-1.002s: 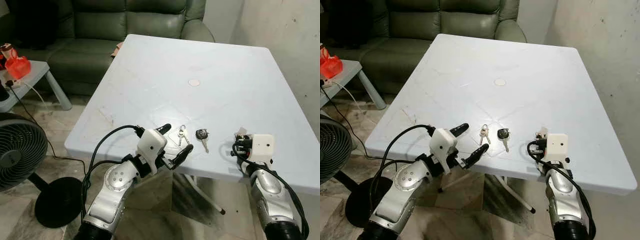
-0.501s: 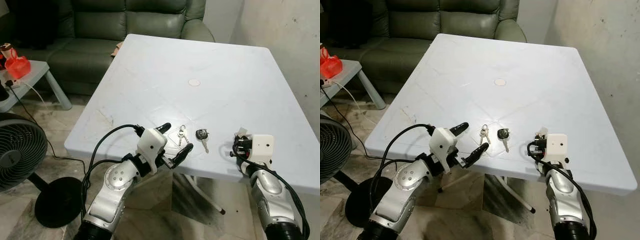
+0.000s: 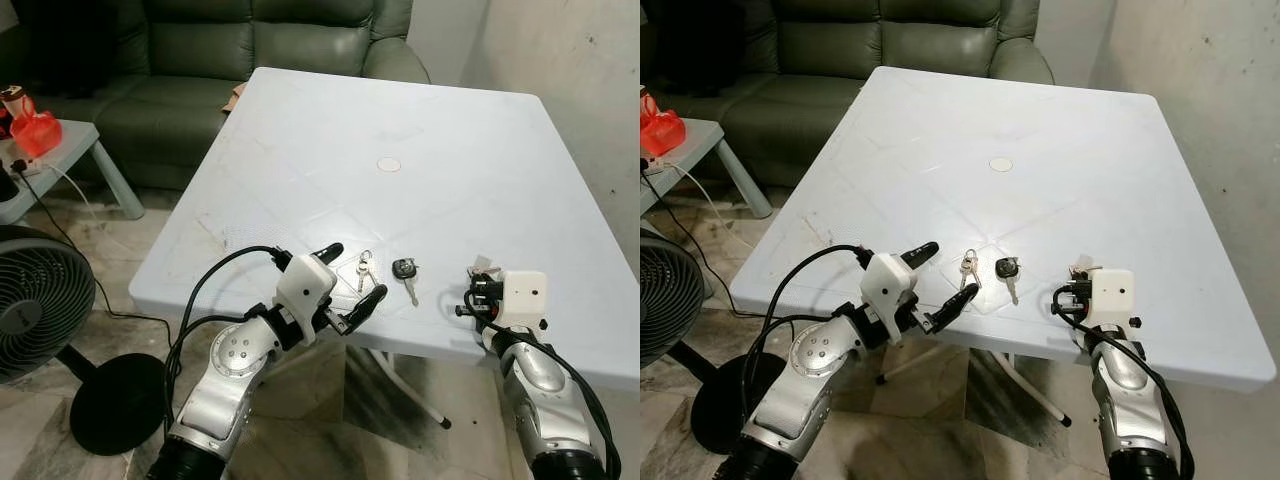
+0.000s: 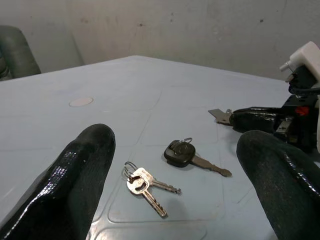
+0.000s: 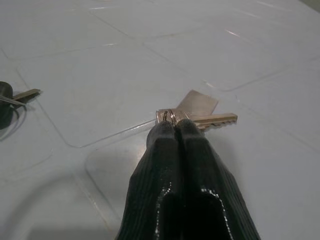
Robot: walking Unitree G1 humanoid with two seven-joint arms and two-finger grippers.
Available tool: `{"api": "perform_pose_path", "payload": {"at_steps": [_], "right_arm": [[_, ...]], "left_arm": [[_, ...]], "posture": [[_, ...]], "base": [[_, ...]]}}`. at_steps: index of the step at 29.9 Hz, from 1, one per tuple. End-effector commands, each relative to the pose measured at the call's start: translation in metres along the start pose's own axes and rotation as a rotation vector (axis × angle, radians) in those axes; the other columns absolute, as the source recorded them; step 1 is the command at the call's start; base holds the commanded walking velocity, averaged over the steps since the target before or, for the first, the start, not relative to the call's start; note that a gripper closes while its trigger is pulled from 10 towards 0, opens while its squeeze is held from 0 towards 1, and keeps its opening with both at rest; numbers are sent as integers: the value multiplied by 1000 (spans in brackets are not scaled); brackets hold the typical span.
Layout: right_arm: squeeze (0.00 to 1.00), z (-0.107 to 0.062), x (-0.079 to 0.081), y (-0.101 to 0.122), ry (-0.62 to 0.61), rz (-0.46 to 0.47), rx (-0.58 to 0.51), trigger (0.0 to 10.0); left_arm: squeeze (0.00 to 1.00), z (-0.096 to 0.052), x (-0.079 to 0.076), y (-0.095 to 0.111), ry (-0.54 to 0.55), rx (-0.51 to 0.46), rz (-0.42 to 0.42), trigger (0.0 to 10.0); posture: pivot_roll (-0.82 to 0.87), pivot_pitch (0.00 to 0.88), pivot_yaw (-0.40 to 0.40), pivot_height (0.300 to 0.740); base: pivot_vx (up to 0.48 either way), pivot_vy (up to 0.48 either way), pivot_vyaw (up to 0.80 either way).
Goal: Hang keys on a hook
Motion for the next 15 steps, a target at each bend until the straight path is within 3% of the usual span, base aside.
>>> {"api": "perform_pose_path", "payload": {"at_steps": [1, 4, 5, 9, 15], "right_arm": [[0, -3, 3, -7, 2, 32, 38, 0], [0, -3, 5, 1, -14, 90, 13, 0], [0, -3, 4, 10, -35, 150, -15, 0], [0, -3, 4, 32, -63, 243, -81, 0], [0, -5, -1, 77, -114, 297, -204, 0]], "left_arm": [[0, 2, 2, 1, 4, 0, 17, 10000], [0, 4, 8, 4, 34, -11, 7, 10000], [0, 6, 15, 9, 70, -30, -26, 10000], [0, 9, 33, 20, 154, -72, -74, 10000], [0, 10, 63, 48, 266, -158, -117, 10000]], "posture": [[-86, 81, 15, 727], [-88, 78, 16, 727], [-88, 78, 16, 727], [-87, 77, 16, 727], [-83, 70, 17, 727]], "base": [[0, 0, 0], [0, 0, 0], [0, 0, 0], [0, 0, 0], [0, 0, 0]]}}
Point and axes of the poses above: a point about 5 cm out from each wrist's last joint towards the gripper, its own z axis pointing out of the wrist towards the gripper, its own y axis along the axis of the wrist's last joint, x = y × z, the point moved 2 cm from there along z, pointing out of the wrist towards the gripper, and after that the axes turned 13 degrees about -z, right-handed, at the moved point
